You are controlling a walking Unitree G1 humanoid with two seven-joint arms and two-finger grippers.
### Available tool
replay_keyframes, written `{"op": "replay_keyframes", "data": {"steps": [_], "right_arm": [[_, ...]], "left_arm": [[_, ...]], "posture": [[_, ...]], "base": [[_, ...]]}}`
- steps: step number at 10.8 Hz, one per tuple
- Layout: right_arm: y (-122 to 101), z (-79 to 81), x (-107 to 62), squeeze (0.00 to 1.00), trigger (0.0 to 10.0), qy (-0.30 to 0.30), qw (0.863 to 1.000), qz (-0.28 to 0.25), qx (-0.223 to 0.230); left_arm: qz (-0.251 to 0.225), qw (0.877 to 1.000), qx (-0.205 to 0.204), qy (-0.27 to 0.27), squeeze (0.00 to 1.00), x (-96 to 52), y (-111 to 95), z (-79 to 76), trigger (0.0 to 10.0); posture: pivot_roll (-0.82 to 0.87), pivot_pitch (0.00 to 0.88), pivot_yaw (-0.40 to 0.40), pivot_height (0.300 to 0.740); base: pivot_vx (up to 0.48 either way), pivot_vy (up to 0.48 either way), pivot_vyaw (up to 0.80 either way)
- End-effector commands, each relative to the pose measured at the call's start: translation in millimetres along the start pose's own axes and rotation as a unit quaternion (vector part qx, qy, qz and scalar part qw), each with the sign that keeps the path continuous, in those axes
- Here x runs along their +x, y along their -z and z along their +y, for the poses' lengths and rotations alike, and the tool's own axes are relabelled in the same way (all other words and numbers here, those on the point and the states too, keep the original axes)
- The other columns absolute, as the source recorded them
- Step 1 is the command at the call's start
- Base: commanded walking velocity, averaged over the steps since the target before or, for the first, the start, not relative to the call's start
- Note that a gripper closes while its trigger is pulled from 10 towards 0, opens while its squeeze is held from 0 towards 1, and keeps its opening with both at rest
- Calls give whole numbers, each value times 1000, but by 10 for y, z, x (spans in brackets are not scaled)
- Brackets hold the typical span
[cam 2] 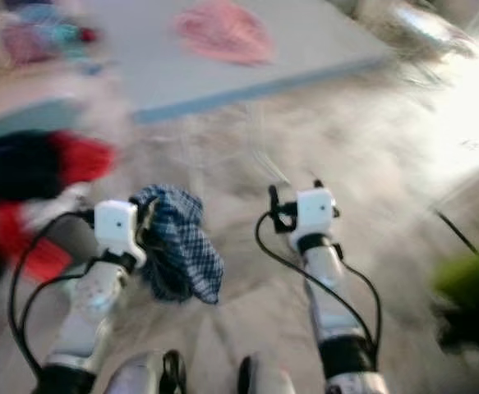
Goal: Hang hanger
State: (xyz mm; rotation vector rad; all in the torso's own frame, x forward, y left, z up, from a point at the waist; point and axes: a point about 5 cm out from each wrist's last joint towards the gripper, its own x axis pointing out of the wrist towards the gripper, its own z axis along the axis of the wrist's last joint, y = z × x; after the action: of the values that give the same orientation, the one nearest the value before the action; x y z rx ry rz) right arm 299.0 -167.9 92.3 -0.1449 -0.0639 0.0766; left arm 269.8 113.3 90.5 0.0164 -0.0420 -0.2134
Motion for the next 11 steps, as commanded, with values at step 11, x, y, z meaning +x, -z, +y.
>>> {"op": "replay_keyframes", "data": {"steps": [11], "right_arm": [[-48, -152, 193, 0, 10000, 27, 1000, 3, 3]], "left_arm": [[17, 1000, -21, -9, 0, 97, 39, 36, 10000]], "posture": [[17, 169, -59, 740]], "base": [[423, 30, -739]]}}
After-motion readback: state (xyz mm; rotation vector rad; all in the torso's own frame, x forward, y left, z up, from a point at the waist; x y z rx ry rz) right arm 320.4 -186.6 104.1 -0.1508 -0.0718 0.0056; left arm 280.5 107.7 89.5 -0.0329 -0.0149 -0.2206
